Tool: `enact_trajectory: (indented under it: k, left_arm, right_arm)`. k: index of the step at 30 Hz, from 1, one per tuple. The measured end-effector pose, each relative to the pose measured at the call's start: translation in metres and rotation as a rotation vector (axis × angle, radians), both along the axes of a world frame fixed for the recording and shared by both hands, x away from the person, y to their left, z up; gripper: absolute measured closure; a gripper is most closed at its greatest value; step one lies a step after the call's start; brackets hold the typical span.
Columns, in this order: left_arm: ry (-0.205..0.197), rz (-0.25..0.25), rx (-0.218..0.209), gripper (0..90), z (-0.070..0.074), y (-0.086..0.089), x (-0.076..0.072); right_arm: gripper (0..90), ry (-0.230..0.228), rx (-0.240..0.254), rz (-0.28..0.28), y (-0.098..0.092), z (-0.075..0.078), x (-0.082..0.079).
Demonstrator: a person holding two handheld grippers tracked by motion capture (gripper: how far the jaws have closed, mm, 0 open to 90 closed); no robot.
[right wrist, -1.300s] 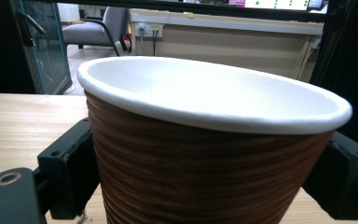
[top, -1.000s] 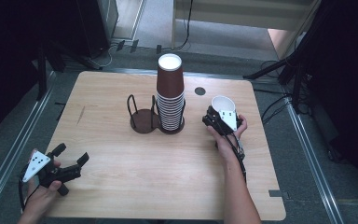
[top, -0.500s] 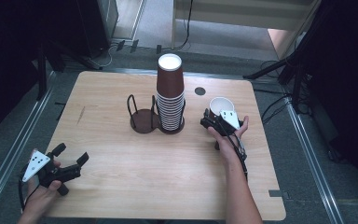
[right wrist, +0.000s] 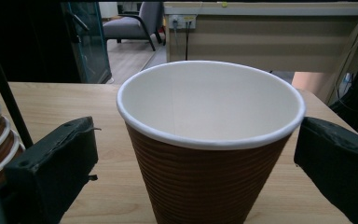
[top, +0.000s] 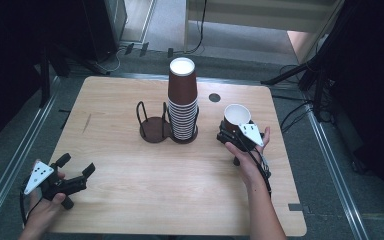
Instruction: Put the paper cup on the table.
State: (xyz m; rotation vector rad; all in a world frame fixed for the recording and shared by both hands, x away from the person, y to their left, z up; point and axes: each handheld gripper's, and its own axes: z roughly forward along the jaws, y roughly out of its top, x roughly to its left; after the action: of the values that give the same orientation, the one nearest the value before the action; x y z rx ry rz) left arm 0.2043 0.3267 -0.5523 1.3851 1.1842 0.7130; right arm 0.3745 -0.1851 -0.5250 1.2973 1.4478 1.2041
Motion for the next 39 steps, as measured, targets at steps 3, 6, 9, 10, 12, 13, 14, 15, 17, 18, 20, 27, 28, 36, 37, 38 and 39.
enact_trajectory:
  k: [3,6,9,10,12,13,14,15,17,18,20,27,28,36,37,38,39]
  left_arm:
    - [0.001,-0.001,0.002,0.0,0.0,0.0,0.0]
    - [0.003,-0.004,-0.001,0.0,0.0,0.0,0.0]
    - [0.005,-0.004,-0.001,0.0,0.0,0.0,0.0]
    - [0.005,-0.003,-0.002,0.0,-0.001,-0.001,0.0]
    - [0.004,-0.004,-0.003,0.0,-0.001,-0.001,0.001]
    - [0.004,-0.005,-0.002,0.0,-0.001,-0.001,0.0]
    - [0.005,-0.006,-0.001,0.0,-0.001,-0.001,0.0]
    - [0.005,-0.005,-0.003,0.0,-0.001,-0.001,0.0]
    - [0.006,-0.005,-0.003,0.0,-0.001,-0.001,0.0]
    - [0.008,-0.006,-0.004,0.0,-0.001,-0.001,0.0]
    - [0.009,-0.006,-0.005,0.0,-0.001,-0.001,0.001]
    - [0.012,-0.004,-0.004,0.0,-0.001,-0.001,0.0]
    - [0.013,-0.005,-0.005,0.0,-0.001,0.0,0.0]
    - [0.018,-0.007,-0.004,0.0,-0.001,0.0,0.001]
    - [0.018,-0.008,-0.003,0.0,-0.001,0.0,0.001]
    - [0.018,-0.007,-0.004,0.0,-0.001,0.0,0.001]
    - [0.018,-0.007,-0.005,0.0,-0.001,0.0,0.001]
  right_arm:
    - [0.0,-0.001,0.008,0.002,-0.004,0.002,-0.005]
    - [0.0,0.001,0.021,0.0,-0.007,0.003,-0.009]
    - [0.0,-0.004,0.05,0.004,-0.011,0.005,-0.017]
    - [0.0,-0.008,0.049,0.006,-0.012,0.006,-0.018]
    - [0.0,-0.014,0.051,0.003,-0.015,0.006,-0.023]
    - [0.0,-0.014,0.063,0.0,-0.016,0.007,-0.025]
    - [0.0,-0.017,0.07,0.003,-0.018,0.008,-0.027]
    - [0.0,-0.019,0.071,0.004,-0.019,0.008,-0.03]
    - [0.0,-0.03,0.066,0.009,-0.022,0.01,-0.035]
    - [0.0,-0.032,0.064,0.011,-0.023,0.011,-0.036]
    - [0.0,-0.037,0.065,0.013,-0.025,0.013,-0.04]
    - [0.0,-0.055,0.069,0.023,-0.032,0.017,-0.054]
    - [0.0,-0.055,0.069,0.023,-0.033,0.017,-0.056]
    - [0.0,-0.08,0.067,0.024,-0.04,0.019,-0.072]
    - [0.0,-0.082,0.068,0.023,-0.042,0.019,-0.075]
    - [0.0,-0.085,0.068,0.022,-0.043,0.019,-0.076]
    - [0.0,-0.084,0.071,0.021,-0.044,0.019,-0.077]
